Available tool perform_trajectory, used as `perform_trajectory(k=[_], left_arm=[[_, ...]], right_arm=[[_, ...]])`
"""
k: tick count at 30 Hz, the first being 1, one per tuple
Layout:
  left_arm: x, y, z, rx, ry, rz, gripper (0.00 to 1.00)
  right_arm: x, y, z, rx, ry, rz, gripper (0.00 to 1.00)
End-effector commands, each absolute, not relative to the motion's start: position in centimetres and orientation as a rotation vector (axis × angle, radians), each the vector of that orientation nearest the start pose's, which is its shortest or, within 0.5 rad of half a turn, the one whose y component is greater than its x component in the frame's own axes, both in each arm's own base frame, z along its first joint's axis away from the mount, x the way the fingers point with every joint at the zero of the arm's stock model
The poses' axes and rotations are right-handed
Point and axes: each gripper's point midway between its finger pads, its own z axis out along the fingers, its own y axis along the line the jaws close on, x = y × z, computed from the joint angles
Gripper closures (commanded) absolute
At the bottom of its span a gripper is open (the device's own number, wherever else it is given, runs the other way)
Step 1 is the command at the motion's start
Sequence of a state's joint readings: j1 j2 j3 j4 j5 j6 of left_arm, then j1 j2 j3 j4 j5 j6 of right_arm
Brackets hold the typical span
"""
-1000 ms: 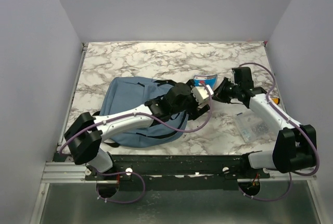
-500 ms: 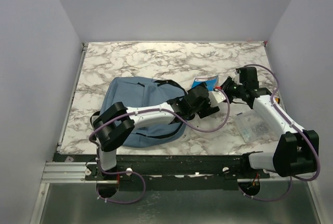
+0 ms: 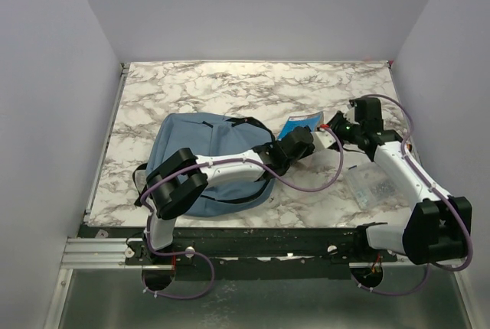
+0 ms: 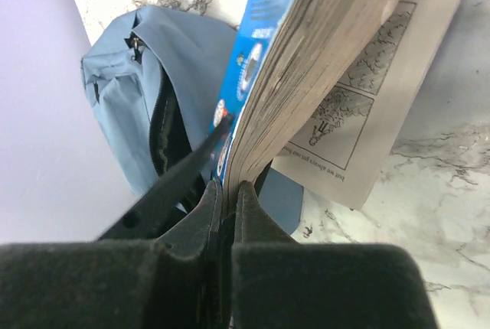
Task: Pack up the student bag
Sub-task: Pick up the book from the center of the board.
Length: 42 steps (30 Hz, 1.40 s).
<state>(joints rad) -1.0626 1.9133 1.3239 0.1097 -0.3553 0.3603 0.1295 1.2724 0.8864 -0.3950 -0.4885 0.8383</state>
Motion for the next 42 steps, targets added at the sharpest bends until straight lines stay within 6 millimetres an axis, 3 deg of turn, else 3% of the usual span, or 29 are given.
perform_trajectory(k=[1,2,5,8,11,16,20,24,30,34,38,40,42], left_arm=[[32.4,-43.5,14.8,1.121,1.639,-0.108,0.71],[32.3,-43.4,15.1,1.119,1.637,-0.119,0.75],[31.9,-43.3,16.7,1.095,1.632,-0.157,0.83],[31.7,-43.1,18.4,1.061,1.643,-0.194,0.95],[31.6,-42.9,20.8,1.012,1.663,-0.254,1.00],[31.7,-41.4,24.9,0.908,1.787,-0.422,1.00],[31.7,-39.1,28.8,0.746,1.931,-0.715,1.00],[31.3,-35.7,32.7,0.551,2.001,-1.137,1.00],[30.3,-31.3,36.4,0.353,1.994,-1.503,1.00],[30.6,-27.8,36.8,0.143,1.997,-1.725,1.00],[29.5,-25.5,37.7,0.080,1.954,-1.887,1.00],[28.8,-24.9,38.1,0.085,1.942,-1.898,1.00],[28.3,-24.3,38.4,0.064,1.931,-1.902,1.00]], right_arm=[[31.2,15.6,20.1,0.459,2.298,1.085,0.97],[31.5,15.4,20.9,0.421,2.294,1.055,0.94],[32.8,13.2,22.6,0.373,2.289,0.852,0.61],[33.8,10.0,24.2,0.403,2.245,0.668,0.36],[34.5,6.8,25.7,0.435,2.200,0.575,0.28],[34.9,2.5,28.9,0.444,2.091,0.291,0.14],[34.6,1.9,30.5,0.400,2.024,0.258,0.11],[34.4,2.6,28.9,0.344,2.057,0.282,0.10],[34.6,4.4,26.9,0.263,2.103,0.381,0.07],[34.2,9.5,26.0,0.063,2.128,0.704,0.07],[31.4,16.6,27.8,-0.174,1.979,1.276,0.06],[30.1,18.6,28.5,-0.257,1.911,1.433,0.06],[29.3,19.4,28.6,-0.282,1.887,1.500,0.05]])
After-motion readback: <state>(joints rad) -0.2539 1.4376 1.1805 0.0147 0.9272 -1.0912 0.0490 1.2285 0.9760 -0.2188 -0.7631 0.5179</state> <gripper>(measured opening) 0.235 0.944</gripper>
